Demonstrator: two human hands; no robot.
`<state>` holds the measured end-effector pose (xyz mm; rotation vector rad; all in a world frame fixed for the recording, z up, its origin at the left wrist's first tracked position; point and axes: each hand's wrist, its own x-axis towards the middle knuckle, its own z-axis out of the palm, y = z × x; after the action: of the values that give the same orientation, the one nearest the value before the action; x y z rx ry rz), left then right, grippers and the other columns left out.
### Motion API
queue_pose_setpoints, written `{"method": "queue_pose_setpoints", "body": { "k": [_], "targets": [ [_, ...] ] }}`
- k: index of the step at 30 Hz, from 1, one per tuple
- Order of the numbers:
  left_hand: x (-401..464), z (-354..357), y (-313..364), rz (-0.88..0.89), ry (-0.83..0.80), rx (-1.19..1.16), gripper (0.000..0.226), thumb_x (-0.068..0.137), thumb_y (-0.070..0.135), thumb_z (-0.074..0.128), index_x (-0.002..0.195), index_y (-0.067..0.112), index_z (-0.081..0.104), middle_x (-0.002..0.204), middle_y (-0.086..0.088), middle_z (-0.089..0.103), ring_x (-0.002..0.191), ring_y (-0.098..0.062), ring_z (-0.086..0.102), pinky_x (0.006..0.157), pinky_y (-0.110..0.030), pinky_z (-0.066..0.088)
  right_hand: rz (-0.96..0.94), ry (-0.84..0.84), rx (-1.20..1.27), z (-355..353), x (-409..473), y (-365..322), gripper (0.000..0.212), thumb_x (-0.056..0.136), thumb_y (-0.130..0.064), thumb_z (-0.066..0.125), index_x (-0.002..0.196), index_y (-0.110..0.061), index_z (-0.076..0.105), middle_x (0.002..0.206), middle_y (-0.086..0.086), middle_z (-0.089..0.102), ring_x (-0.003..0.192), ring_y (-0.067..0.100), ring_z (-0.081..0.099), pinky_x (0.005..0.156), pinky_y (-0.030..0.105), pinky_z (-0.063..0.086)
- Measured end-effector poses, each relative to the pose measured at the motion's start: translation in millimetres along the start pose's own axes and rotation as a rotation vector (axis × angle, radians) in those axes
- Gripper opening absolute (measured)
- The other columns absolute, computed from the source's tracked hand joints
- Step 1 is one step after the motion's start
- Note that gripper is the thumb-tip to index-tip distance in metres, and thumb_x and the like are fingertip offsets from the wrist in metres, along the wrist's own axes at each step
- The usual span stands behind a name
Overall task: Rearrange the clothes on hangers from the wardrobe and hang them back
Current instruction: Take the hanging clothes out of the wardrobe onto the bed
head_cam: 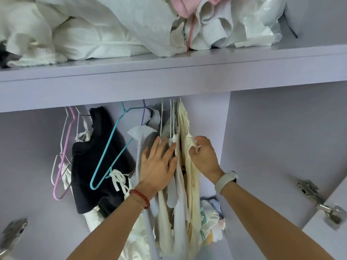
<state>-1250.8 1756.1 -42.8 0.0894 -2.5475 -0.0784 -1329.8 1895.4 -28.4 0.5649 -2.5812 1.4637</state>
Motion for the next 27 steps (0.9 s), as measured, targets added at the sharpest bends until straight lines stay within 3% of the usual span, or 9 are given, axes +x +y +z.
{"method": "queue_pose_setpoints", "body": {
  "k": [2, 4, 7, 11, 17, 22, 27],
  "targets": [
    [0, 3, 0, -0.006, -0.002, 0.014, 0.049, 0.091, 0.043, 0.031, 0.129, 0.021, 0.051, 0.14, -0.007, 0.046, 0.135, -0.027, 0.034, 0.1, -0.052, 0.035, -0.094, 0.039, -0.073, -6, 3, 4, 0.044, 0.09, -0.009, 0.044, 0.134, -0.009, 0.037, 0.13, 0.01, 0.042, 0.113, 0.025, 0.048, 0.084, 0.03, 0.043],
    [-1, 7, 1, -0.009, -0.013, 0.024, 0.051, 0.089, 0.045, 0.033, 0.129, 0.018, 0.051, 0.141, -0.008, 0.045, 0.135, -0.027, 0.034, 0.099, -0.051, 0.036, -0.169, 0.026, -0.153, -10, 6, 9, 0.047, 0.095, -0.012, 0.039, 0.141, -0.011, 0.028, 0.137, 0.009, 0.038, 0.12, 0.025, 0.045, 0.089, 0.035, 0.043],
    [-1, 13, 4, -0.017, -0.024, -0.001, 0.053, 0.088, 0.043, 0.035, 0.13, 0.015, 0.05, 0.142, -0.009, 0.043, 0.136, -0.026, 0.031, 0.099, -0.051, 0.037, -0.229, -0.041, -0.295, -11, 9, 13, 0.047, 0.098, -0.023, 0.036, 0.143, -0.013, 0.024, 0.136, 0.008, 0.042, 0.117, 0.025, 0.048, 0.086, 0.036, 0.044],
    [-3, 16, 2, -0.012, -0.024, -0.047, 0.052, 0.088, 0.04, 0.036, 0.131, 0.013, 0.049, 0.144, -0.01, 0.041, 0.136, -0.026, 0.031, 0.097, -0.051, 0.04, -0.157, -0.047, -0.354, -7, 16, 10, 0.048, 0.098, -0.031, 0.038, 0.141, -0.013, 0.028, 0.132, 0.008, 0.048, 0.113, 0.028, 0.052, 0.085, 0.037, 0.044],
    [-4, 18, -7, -0.007, -0.016, -0.105, 0.053, 0.088, 0.04, 0.034, 0.134, 0.015, 0.045, 0.147, -0.008, 0.036, 0.139, -0.019, 0.016, 0.098, -0.05, 0.038, -0.009, -0.016, -0.448, 1, 40, -2, 0.038, 0.099, -0.034, 0.029, 0.117, -0.005, 0.047, 0.104, 0.017, 0.062, 0.093, 0.036, 0.057, 0.068, 0.034, 0.04],
    [-5, 19, -13, -0.011, -0.021, -0.121, 0.053, 0.088, 0.037, 0.035, 0.134, 0.014, 0.046, 0.147, -0.007, 0.036, 0.138, -0.018, 0.017, 0.096, -0.05, 0.041, -0.066, 0.147, -0.405, 4, 45, -5, 0.03, 0.099, -0.018, 0.028, 0.1, 0.002, 0.051, 0.086, 0.02, 0.062, 0.08, 0.038, 0.057, 0.061, 0.032, 0.036],
    [-4, 19, -19, -0.029, -0.037, -0.135, 0.054, 0.088, 0.034, 0.031, 0.136, 0.014, 0.044, 0.149, -0.005, 0.033, 0.139, -0.022, 0.023, 0.097, -0.05, 0.044, -0.124, 0.251, -0.323, -16, 49, -16, 0.03, 0.099, -0.018, 0.031, 0.1, 0.003, 0.053, 0.083, 0.02, 0.061, 0.077, 0.038, 0.056, 0.063, 0.032, 0.035]
  ]
}}
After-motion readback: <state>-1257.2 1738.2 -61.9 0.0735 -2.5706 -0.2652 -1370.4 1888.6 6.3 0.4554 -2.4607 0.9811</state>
